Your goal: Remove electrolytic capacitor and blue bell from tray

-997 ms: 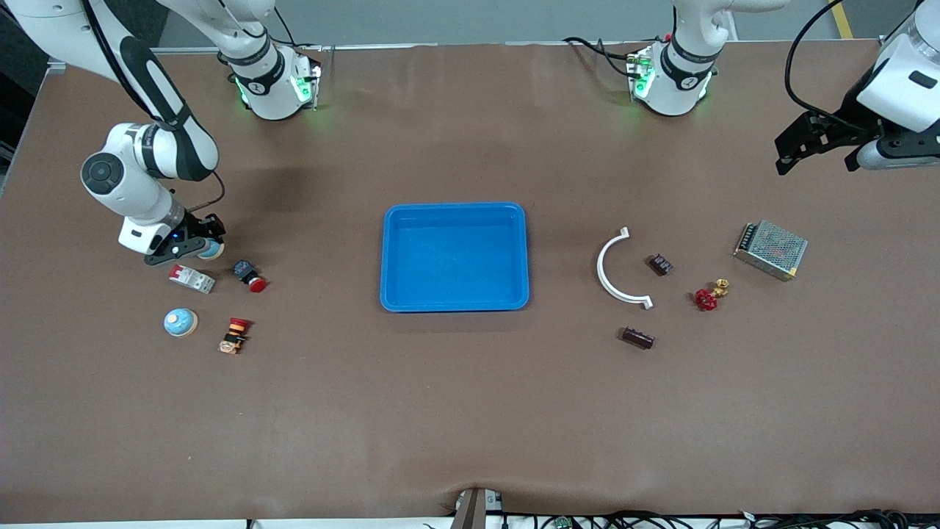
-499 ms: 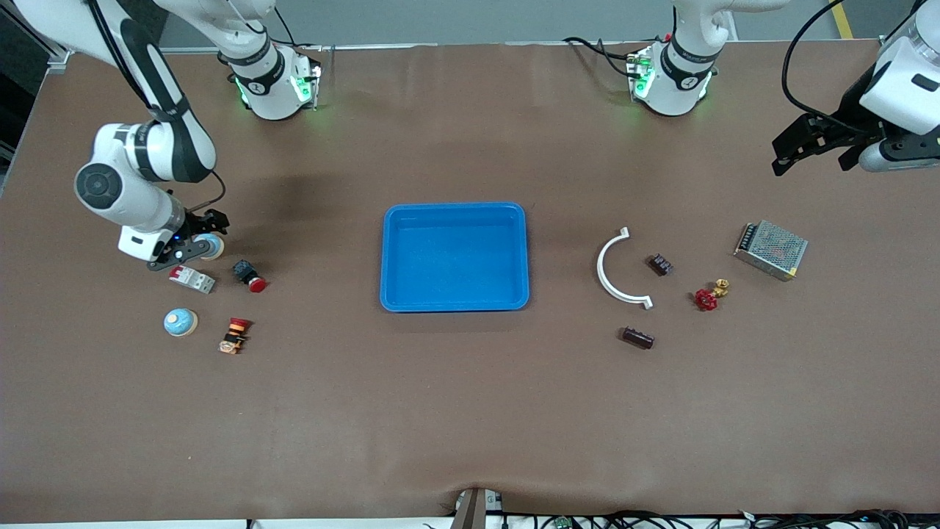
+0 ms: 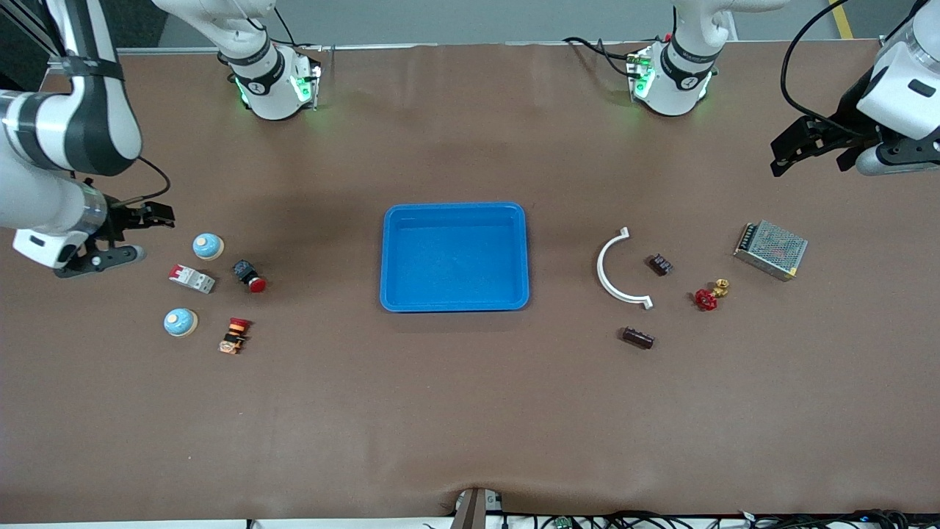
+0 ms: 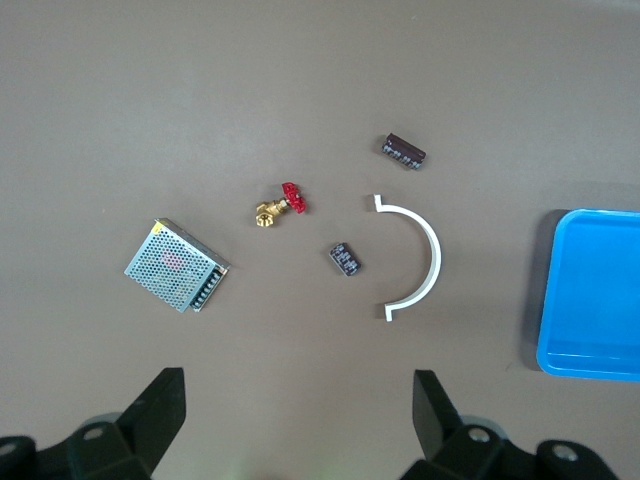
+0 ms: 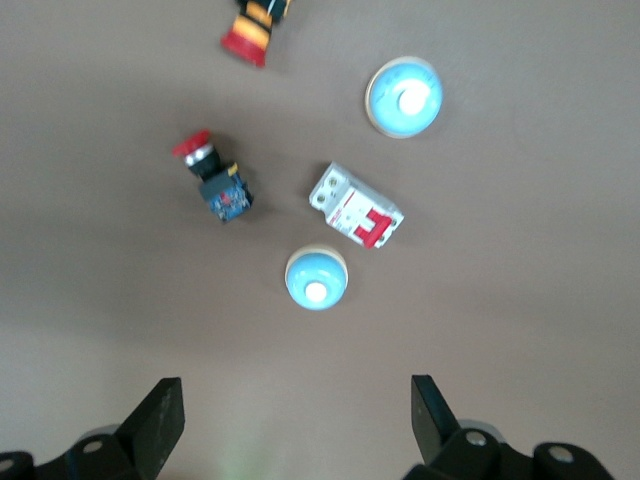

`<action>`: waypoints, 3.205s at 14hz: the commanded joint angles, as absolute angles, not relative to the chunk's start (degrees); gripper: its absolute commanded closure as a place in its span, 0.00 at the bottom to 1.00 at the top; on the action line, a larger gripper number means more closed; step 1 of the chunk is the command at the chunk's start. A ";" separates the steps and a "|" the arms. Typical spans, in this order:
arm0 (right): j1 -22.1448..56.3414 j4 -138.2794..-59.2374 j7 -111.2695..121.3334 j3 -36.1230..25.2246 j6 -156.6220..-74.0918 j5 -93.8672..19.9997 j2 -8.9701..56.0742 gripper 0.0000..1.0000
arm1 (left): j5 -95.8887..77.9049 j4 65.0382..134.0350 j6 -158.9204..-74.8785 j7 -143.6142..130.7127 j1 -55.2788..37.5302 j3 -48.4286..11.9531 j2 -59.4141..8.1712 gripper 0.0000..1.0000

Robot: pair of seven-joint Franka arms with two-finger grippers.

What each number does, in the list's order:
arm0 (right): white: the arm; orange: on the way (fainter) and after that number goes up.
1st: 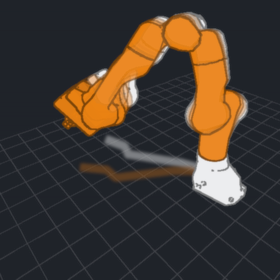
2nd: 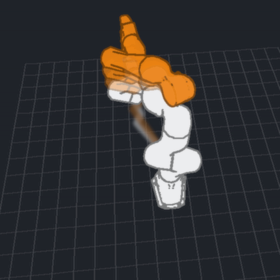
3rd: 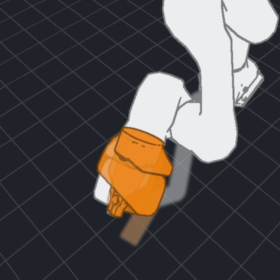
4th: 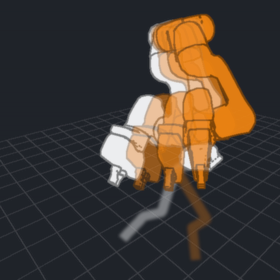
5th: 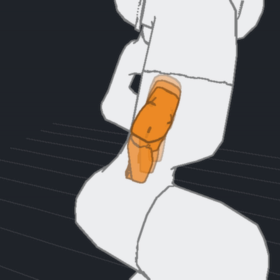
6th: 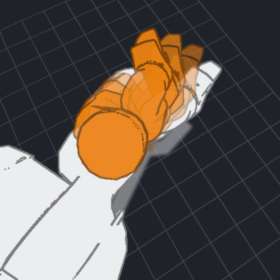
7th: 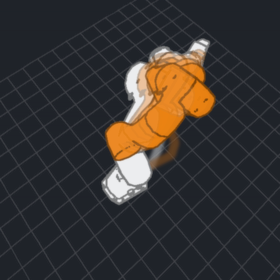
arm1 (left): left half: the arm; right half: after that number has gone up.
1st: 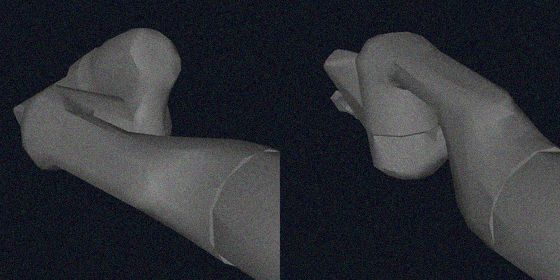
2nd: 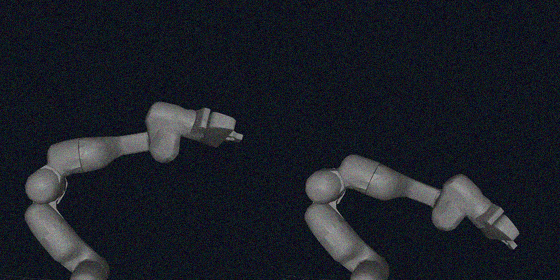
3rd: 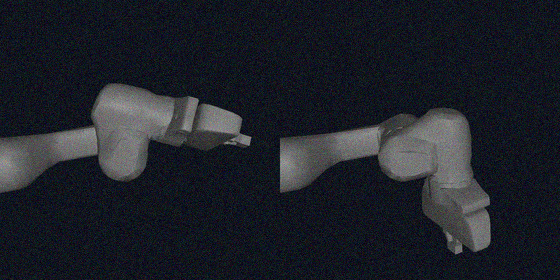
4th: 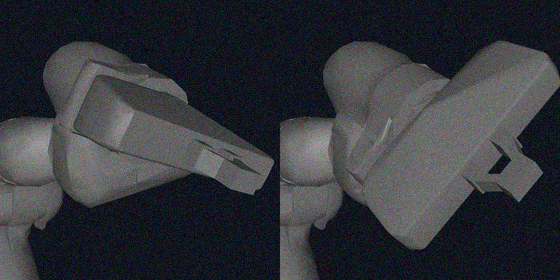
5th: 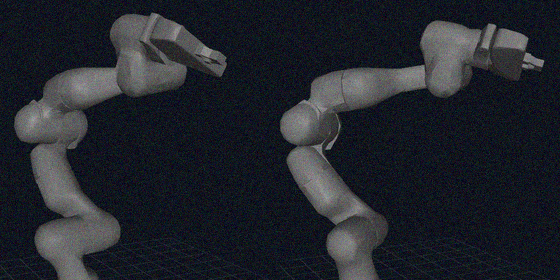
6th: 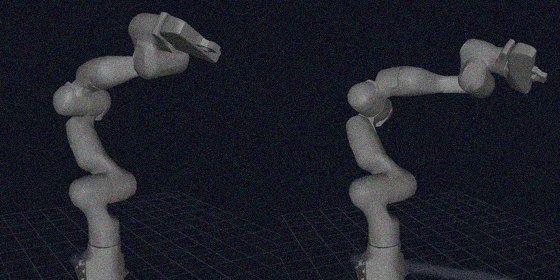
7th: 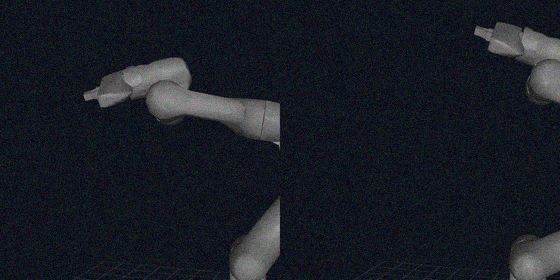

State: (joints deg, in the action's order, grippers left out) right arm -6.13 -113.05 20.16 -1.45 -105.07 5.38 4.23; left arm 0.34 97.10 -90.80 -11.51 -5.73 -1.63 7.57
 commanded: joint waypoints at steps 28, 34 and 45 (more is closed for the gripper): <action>-0.62 -79.56 -11.69 -6.77 -79.81 -3.43 2.81 0.00 | 1.67 94.75 -87.98 -11.60 -5.01 -1.76 7.38 0.00; -0.17 -78.05 -10.29 -6.77 -78.75 -3.43 2.81 0.00 | 1.67 93.87 -86.84 -11.34 -5.01 -1.85 7.38 0.00; -0.09 -74.09 -0.27 -5.02 -80.95 -2.99 5.27 0.00 | 1.67 93.69 -86.75 -11.16 -5.01 -1.85 7.30 0.00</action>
